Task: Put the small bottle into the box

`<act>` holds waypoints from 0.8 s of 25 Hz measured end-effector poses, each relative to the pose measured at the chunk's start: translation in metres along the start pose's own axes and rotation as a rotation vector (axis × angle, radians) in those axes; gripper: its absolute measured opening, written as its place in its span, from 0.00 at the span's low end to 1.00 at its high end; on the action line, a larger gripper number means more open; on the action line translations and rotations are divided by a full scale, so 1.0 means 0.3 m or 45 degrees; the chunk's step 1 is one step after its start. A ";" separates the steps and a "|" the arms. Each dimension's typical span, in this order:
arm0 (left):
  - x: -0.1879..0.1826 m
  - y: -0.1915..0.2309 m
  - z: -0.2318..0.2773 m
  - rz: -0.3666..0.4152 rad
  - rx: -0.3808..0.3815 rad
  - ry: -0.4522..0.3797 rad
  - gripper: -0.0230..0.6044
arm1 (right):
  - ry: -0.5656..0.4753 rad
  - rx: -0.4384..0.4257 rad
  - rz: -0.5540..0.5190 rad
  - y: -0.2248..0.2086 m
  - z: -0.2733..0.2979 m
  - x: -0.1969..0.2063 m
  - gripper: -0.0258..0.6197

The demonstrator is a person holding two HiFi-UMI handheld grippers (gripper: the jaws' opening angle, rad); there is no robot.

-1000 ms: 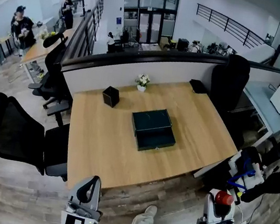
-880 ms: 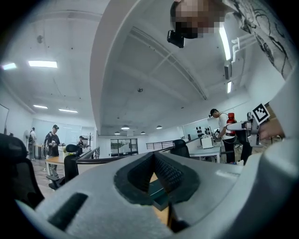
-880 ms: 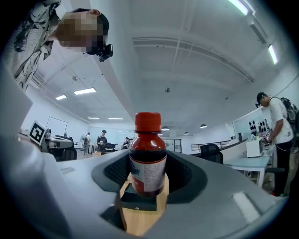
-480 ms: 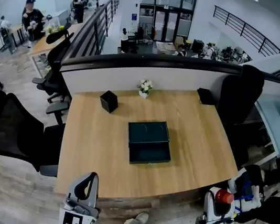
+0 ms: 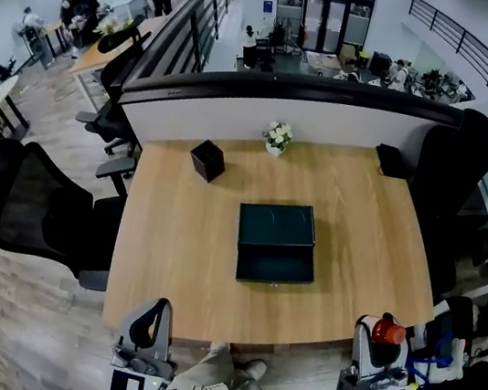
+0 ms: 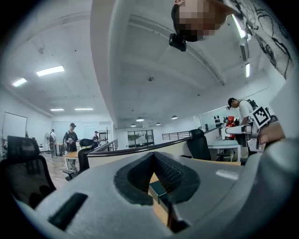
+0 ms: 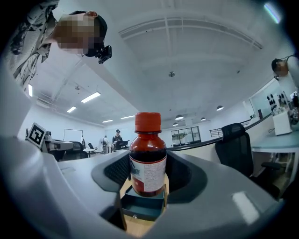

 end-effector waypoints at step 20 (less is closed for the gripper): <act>0.098 0.155 0.495 -0.082 0.035 0.011 0.03 | 0.114 -0.173 -0.155 -0.075 0.518 -0.017 0.40</act>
Point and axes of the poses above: the fingertips, and each gripper's own axes: z forward along the fingers, y to its left, x out of its underside, the point moved 7 cm from there along -z, backward along the fingers, and after that the axes turned 10 degrees about -x, right-handed, at the moved point
